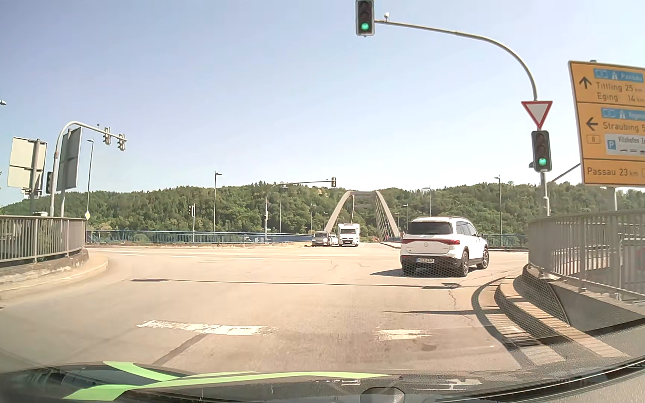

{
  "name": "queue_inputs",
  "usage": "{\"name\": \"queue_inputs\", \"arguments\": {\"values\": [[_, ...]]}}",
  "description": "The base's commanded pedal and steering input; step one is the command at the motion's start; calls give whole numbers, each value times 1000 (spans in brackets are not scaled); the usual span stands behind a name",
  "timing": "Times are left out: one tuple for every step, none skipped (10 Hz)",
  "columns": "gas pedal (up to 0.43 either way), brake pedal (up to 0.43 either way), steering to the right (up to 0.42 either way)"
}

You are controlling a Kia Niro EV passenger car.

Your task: Follow the waypoints while adhering to traffic rules and regulations

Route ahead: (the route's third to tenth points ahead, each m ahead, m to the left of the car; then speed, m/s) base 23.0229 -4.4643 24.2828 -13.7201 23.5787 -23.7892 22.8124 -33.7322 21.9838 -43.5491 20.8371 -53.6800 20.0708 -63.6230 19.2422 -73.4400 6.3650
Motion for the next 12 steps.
{"name": "queue_inputs", "arguments": {"values": [[110, 0, 6], [110, 0, 7], [110, 0, 12], [118, 0, 21], [59, 0, 34], [59, 0, 47], [67, 0, 59], [87, 0, 80], [110, 0, 112], [110, 0, 143], [110, 0, 167], [110, 0, 195]]}}
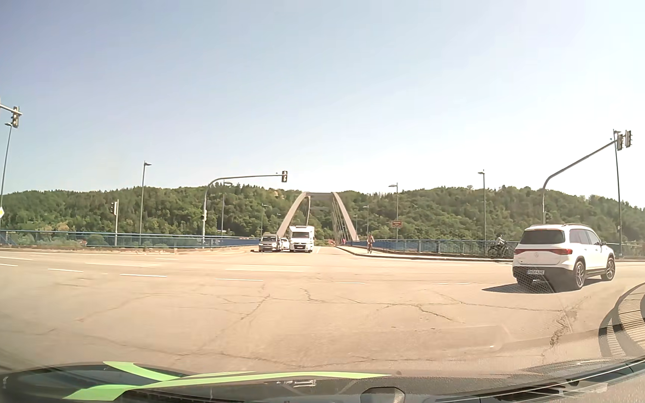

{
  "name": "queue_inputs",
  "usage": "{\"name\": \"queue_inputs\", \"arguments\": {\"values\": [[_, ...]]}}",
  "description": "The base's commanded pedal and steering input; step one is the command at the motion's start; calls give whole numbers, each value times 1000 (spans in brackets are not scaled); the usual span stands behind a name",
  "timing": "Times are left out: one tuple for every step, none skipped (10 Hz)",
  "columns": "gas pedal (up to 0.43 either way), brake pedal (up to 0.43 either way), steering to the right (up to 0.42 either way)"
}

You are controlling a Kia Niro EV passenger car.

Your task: Follow the waypoints while adhering to traffic rules and regulations

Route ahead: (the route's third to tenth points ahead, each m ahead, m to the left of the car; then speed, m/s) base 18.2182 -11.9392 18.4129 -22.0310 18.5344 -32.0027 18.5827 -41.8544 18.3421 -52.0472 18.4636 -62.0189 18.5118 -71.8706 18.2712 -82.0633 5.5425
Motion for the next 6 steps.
{"name": "queue_inputs", "arguments": {"values": [[138, 0, 223], [138, 0, 243], [138, 0, 251], [138, 0, 257], [138, 0, 262], [138, 0, 266]]}}
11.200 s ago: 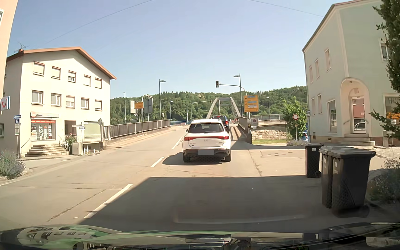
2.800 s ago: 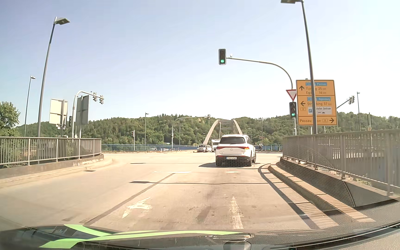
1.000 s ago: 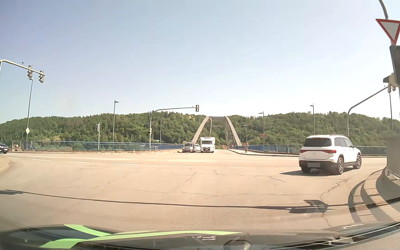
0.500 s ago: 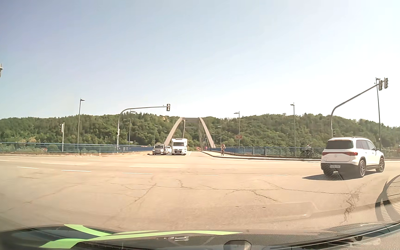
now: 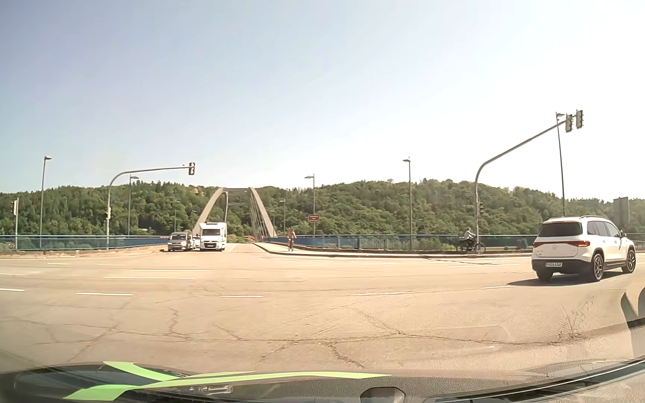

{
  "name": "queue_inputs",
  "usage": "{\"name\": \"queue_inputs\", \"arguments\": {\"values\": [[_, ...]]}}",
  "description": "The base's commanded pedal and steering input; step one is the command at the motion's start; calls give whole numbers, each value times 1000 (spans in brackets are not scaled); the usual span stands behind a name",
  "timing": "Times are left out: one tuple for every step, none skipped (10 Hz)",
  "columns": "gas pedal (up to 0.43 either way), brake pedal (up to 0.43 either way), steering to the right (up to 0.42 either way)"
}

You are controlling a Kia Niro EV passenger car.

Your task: Follow the waypoints while adhering to traffic rules and regulations

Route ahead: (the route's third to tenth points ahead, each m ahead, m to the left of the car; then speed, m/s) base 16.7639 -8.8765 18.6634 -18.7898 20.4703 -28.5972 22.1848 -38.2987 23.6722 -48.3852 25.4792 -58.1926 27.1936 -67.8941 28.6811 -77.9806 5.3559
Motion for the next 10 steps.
{"name": "queue_inputs", "arguments": {"values": [[138, 0, 266], [138, 0, 266], [138, 0, 267], [138, 0, 268], [150, 0, 268], [177, 0, 269], [189, 0, 272], [189, 0, 276], [189, 0, 284], [189, 0, 290]]}}
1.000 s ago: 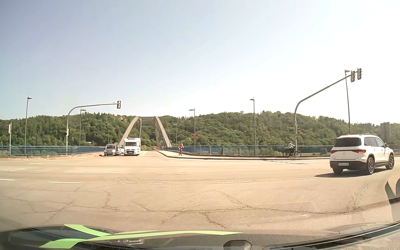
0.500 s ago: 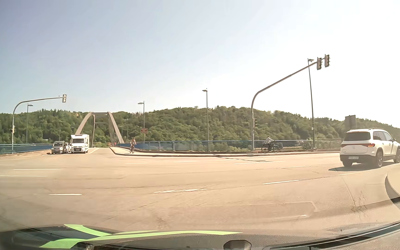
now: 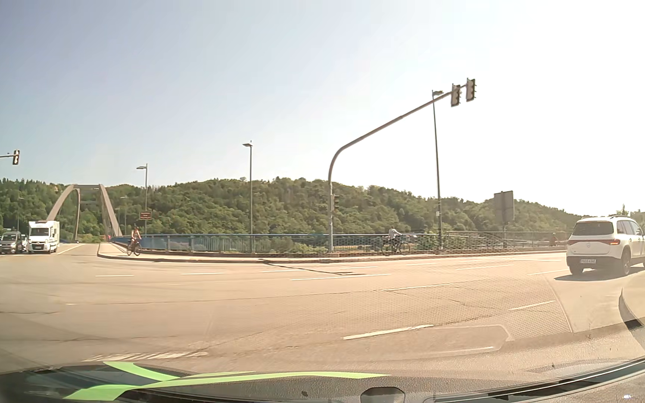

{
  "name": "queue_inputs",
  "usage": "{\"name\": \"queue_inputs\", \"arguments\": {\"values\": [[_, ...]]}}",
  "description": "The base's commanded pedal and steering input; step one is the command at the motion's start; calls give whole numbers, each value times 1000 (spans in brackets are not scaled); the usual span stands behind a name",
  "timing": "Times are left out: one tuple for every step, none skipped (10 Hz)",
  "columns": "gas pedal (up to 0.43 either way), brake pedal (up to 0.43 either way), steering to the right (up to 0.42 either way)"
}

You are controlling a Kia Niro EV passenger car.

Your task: Follow the waypoints while adhering to traffic rules and regulations

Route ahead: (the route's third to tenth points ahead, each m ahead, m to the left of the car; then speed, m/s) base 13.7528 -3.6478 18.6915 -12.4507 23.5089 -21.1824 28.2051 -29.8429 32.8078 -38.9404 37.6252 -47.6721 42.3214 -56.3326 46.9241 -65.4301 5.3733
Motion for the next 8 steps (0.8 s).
{"name": "queue_inputs", "arguments": {"values": [[189, 0, 298], [197, 0, 302], [209, 0, 306], [209, 0, 307], [209, 0, 307], [220, 0, 302], [228, 0, 294], [228, 0, 292]]}}
